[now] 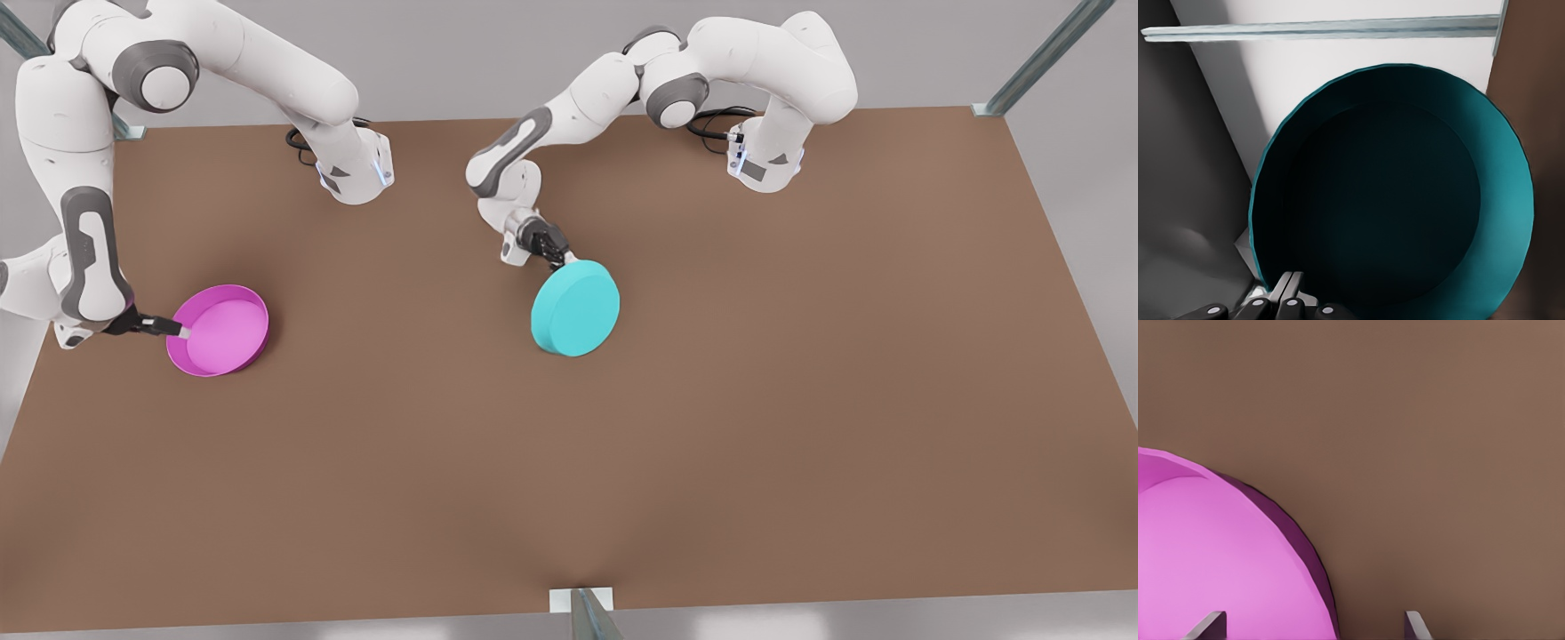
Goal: Flip the blue plate over with the left arm, and stack the pink plate on top of the blue plate with the right arm
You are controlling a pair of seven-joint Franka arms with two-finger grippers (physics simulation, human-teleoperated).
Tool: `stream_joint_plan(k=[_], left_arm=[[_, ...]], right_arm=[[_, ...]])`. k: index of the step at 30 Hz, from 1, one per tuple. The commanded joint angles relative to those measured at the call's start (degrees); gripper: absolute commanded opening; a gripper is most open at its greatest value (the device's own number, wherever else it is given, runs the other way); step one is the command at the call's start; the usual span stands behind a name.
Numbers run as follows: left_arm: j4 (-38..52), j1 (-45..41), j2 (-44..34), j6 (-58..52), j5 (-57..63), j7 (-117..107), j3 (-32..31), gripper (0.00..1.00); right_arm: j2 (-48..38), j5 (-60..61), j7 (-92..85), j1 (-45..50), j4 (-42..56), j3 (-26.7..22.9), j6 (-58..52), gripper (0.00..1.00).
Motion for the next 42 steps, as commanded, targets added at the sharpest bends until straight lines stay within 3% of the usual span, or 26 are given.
stream_joint_plan(k=[1, 2, 3, 9, 11, 12, 14, 16, 19, 23, 25, 27, 29, 32, 35, 42], left_arm=[[-0.41, -1.18, 1.74, 0.49, 18.61, 0.00, -0.93, 0.21], [0.99, -1.27, 1.65, 0.49, 16.86, 0.09, -2.42, 0.39], [1.26, -2.06, 1.30, 0.84, 15.97, 0.26, -2.51, 1.00], [7.67, -3.29, 0.51, 1.46, 10.79, 4.75, -17.10, 1.00], [8.38, -3.38, 0.25, 1.81, 7.98, 5.27, -23.86, 1.00], [10.23, -3.38, -0.89, 1.55, 3.33, 5.89, -26.24, 0.99], [9.96, 0.39, -7.04, 1.20, -7.75, 6.07, -25.36, 0.99], [9.52, 9.97, -14.33, 0.41, -14.25, 5.71, -25.28, 1.00], [1.79, 34.48, -29.98, 1.37, -24.80, 6.86, -25.54, 1.00], [-9.55, 68.07, -49.76, 25.18, -45.90, 14.58, -25.45, 1.00], [-9.11, 77.39, -54.15, 27.38, -57.67, 27.50, -22.91, 1.00], [-11.48, 78.10, -62.67, 27.03, -69.80, 44.19, -11.75, 1.00], [-21.66, 77.92, -71.99, 27.30, -71.04, 53.42, -7.70, 1.00], [-21.33, 76.60, -72.44, 29.05, -71.48, 55.11, -4.09, 1.00], [-15.35, 76.07, -61.89, 28.44, -71.83, 55.72, -3.83, 1.00], [-15.09, 76.07, -61.63, 30.11, -72.45, 55.72, -3.92, 1.00]], right_arm=[[0.00, 0.00, 0.00, 0.00, 0.00, 0.00, 0.05, 0.92], [0.09, 0.00, 0.00, 0.00, 0.00, 0.00, 0.14, 0.92], [0.09, 0.00, 0.00, 0.00, 0.00, 0.00, 0.14, 0.92], [0.00, 0.00, 0.09, -0.09, 0.00, 0.44, 0.22, 0.92], [0.09, -0.09, -0.26, 0.00, 0.00, 0.44, 0.40, 0.56], [0.09, -0.09, -0.62, 0.00, 0.00, 0.44, 0.40, 0.54], [0.09, -0.17, -0.88, 0.00, 0.00, 0.44, 0.40, 0.54], [0.09, -0.35, -1.06, 0.00, 0.09, 0.44, 0.49, 0.55], [0.26, -0.61, -4.04, -0.09, 0.09, 1.14, 1.63, 0.55], [0.61, -0.61, -4.13, -0.09, 0.18, 1.32, 1.72, 0.55], [0.61, -0.61, -5.27, -0.18, 0.09, 1.32, 1.11, 0.55], [0.53, -0.44, -6.33, -0.62, 0.18, 1.32, -0.48, 0.55], [0.61, -0.44, -6.50, -0.70, 0.88, 1.23, -1.09, 0.55], [0.97, -0.53, -6.77, -0.79, 1.67, 1.32, -1.01, 0.55], [1.49, -0.44, -8.09, -0.88, 1.85, 1.32, -0.21, 0.54], [1.93, -0.35, -8.09, -0.79, 2.11, 1.32, 0.05, 0.35]])
